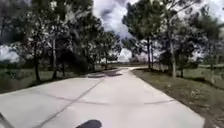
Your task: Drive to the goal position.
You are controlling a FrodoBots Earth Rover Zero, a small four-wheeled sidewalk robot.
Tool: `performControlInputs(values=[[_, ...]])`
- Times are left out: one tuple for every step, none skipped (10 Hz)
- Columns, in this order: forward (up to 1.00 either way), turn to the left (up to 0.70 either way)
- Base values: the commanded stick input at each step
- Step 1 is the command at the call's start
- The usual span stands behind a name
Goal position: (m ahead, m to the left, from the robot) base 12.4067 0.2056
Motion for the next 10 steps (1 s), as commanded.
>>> performControlInputs(values=[[0.85,0.0],[0.85,0.0],[0.85,0.0],[0.85,0.0],[0.85,0.0],[0.85,0.0],[0.85,0.0],[0.85,0.0],[0.85,0.0],[0.85,0.0]])
